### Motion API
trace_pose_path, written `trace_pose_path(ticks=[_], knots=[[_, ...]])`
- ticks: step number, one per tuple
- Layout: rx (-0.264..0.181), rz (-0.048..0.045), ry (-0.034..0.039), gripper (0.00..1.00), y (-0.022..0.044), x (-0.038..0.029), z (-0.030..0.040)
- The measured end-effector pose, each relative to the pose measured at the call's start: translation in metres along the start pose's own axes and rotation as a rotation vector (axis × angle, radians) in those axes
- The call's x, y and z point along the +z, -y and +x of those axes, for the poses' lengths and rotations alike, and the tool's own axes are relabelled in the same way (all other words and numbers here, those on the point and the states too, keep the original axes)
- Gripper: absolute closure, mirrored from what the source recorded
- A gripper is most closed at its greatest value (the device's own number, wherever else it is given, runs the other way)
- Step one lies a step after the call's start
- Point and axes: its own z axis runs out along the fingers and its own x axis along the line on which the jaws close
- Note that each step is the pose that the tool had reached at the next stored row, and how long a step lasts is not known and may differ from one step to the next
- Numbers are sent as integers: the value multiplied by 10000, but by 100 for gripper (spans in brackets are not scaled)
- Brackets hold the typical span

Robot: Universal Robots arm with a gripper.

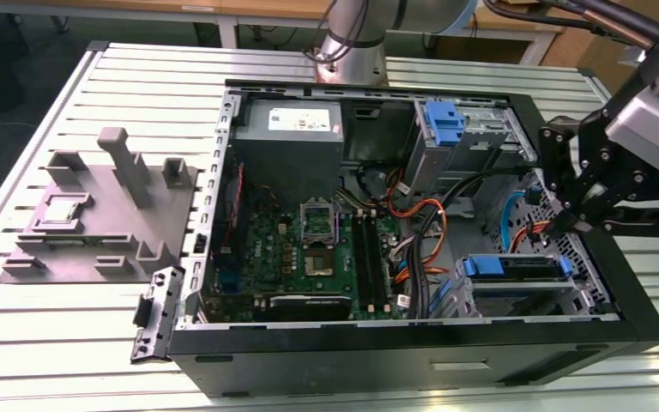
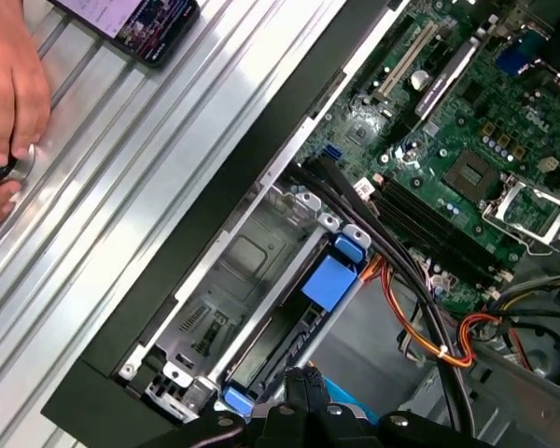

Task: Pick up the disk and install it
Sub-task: 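Insert the first disk wire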

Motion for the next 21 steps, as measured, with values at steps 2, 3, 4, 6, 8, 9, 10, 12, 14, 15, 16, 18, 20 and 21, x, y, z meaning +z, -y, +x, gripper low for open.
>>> trace_pose_path(ticks=[2, 3, 4, 6, 8, 9, 10, 12, 14, 15, 16, 18, 20, 21], knots=[[1, -7, -11, 90, 39, 1, -1], [2, -12, -17, 90, 58, 1, -2], [1, -16, -23, 90, 77, 1, -3], [1, -24, -34, 90, 117, 2, -4], [1, -29, -41, 89, 146, 3, -2], [1, -28, -40, 89, 150, 4, 0], [1, -28, -40, 83, 154, 5, 1], [-4, -29, -42, 76, 157, 4, 3], [-66, -29, -41, 76, 166, 7, 8], [-142, -32, -42, 76, 169, 8, 11], [-256, -36, -45, 76, 170, 9, 12], [-737, -47, -50, 76, 171, 14, 13], [-1002, -38, -63, 76, 172, 17, 13], [-1121, -25, -73, 76, 172, 18, 13]])
